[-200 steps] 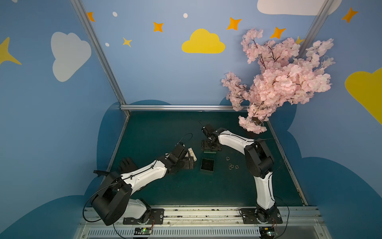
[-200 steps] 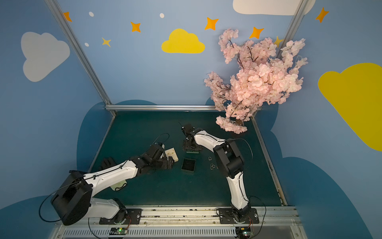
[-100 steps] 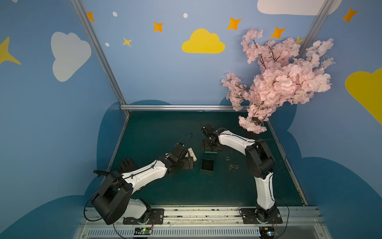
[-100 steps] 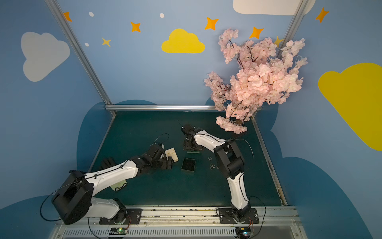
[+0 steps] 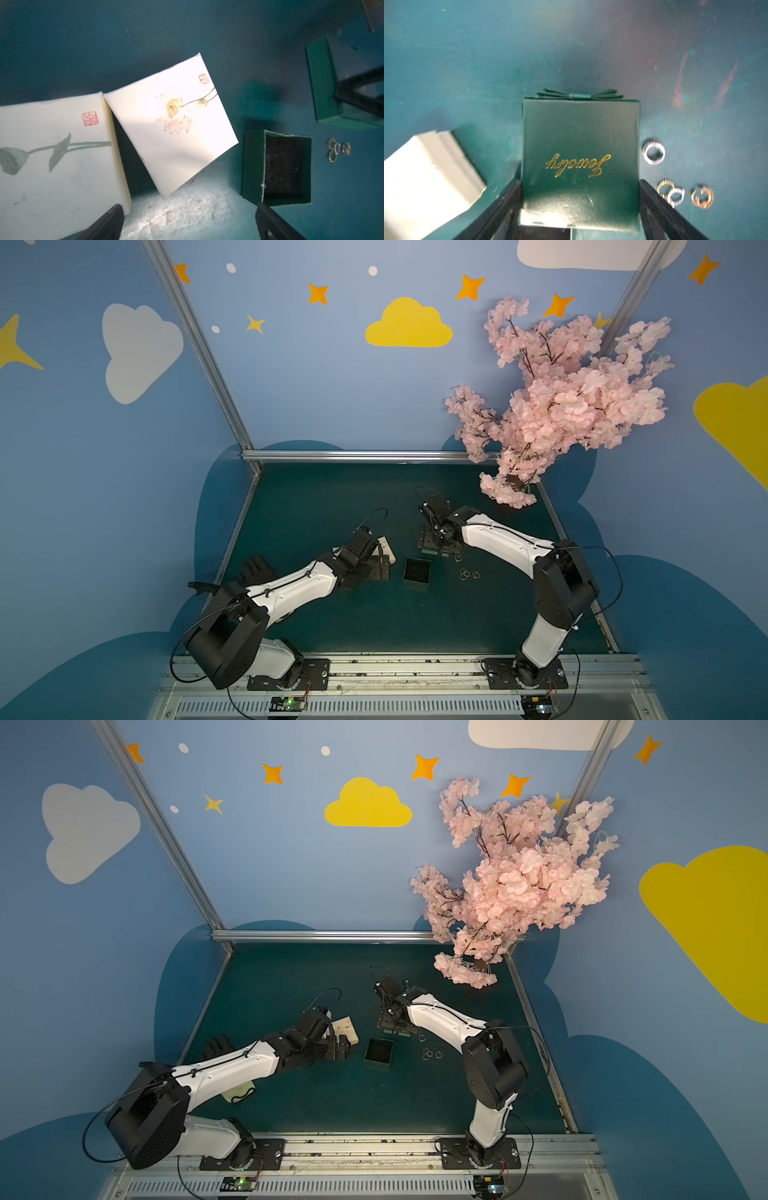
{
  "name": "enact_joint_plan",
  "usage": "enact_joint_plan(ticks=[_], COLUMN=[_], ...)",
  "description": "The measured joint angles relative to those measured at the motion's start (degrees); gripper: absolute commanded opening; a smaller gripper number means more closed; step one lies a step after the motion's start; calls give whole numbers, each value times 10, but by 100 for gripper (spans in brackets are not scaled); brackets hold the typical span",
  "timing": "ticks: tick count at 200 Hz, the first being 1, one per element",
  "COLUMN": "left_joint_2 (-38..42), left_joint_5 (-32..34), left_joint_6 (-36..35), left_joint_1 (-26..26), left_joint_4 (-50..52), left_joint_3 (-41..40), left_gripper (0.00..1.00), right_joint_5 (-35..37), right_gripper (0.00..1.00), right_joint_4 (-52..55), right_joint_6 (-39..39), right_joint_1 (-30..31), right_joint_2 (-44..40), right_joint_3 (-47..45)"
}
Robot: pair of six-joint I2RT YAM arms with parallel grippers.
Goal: Take the rings out of the lift-off lid box
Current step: Pick up the lid from the center of the board, then close the lid on the jewelry box.
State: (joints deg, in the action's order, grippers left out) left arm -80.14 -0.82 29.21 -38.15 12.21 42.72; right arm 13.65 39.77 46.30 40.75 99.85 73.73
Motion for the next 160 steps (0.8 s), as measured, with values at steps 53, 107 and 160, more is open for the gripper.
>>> enact_joint_plan(ticks=[53, 107, 160], left_joint_2=[10, 12, 12], left_joint_5=[-1, -2, -2], left_joint_6=[0, 0, 0], left_joint_1=[-1, -2, -2], left_joint_4=[-5, -7, -9], left_joint_3=[-10, -13, -13], left_gripper=[99, 99, 99], right_joint_5=[-11, -11, 0], right_gripper=[82, 82, 82], right_joint_4=[-33, -42, -37], right_joint_6=[65, 103, 122], right_joint_1=[39, 72, 92], right_joint_2=[-60, -63, -62], right_joint_3=[-84, -93, -91])
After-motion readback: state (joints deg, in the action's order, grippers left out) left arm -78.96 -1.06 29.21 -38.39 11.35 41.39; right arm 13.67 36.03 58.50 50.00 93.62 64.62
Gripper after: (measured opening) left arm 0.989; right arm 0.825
